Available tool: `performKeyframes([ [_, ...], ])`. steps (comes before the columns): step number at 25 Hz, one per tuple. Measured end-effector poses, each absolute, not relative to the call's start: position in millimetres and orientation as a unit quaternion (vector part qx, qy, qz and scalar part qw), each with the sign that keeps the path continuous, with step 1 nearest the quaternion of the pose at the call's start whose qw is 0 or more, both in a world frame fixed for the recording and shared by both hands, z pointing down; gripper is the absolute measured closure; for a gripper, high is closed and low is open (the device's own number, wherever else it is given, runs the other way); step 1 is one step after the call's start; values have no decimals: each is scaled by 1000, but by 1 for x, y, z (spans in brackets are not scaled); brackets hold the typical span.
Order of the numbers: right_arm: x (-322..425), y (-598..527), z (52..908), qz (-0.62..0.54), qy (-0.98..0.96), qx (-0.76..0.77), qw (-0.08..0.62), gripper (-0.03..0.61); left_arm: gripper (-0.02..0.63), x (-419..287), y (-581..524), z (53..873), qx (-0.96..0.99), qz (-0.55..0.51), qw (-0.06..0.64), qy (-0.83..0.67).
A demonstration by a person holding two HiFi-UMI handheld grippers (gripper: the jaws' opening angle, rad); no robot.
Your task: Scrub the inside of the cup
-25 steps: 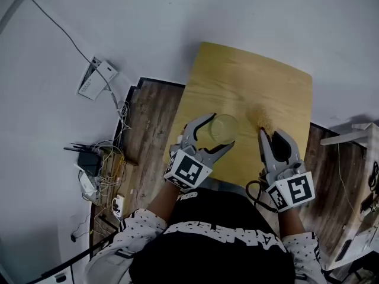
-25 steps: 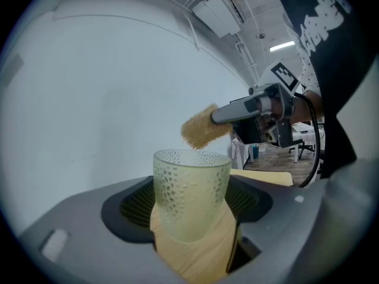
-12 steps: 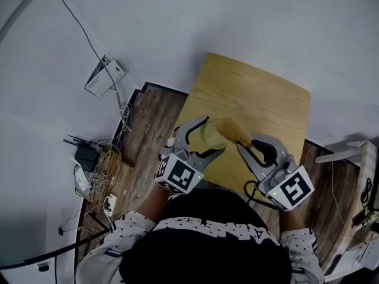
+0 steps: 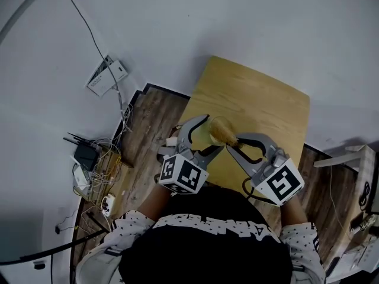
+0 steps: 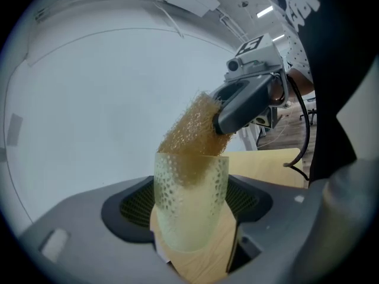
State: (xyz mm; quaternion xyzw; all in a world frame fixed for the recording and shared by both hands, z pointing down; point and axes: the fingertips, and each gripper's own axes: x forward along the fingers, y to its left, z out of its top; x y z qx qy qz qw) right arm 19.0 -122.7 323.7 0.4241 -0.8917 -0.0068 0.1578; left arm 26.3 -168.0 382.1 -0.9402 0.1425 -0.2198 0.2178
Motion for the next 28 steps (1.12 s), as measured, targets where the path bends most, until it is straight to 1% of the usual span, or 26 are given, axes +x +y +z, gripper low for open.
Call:
performKeyframes([
  [4,14,-125,325,7,-898,408,163,514,245,25,-168,381,-936,-228,230,140],
  [9,7,-123,324,45,-916,370,149,515,247,27,-169,382,-933,-229,242,138],
  [12,11,-123,331,57,-920,349,169,515,247,27,-169,382,-931,-230,251,133],
  [15,14,-127,340,71,-915,347,191,515,247,31,-165,381,-925,-233,275,122],
  [20,17,-135,347,63,-906,357,217,515,247,43,-155,378,-924,-225,290,102],
  [28,22,-144,357,72,-902,366,217,515,247,54,-150,377,-920,-228,307,87],
])
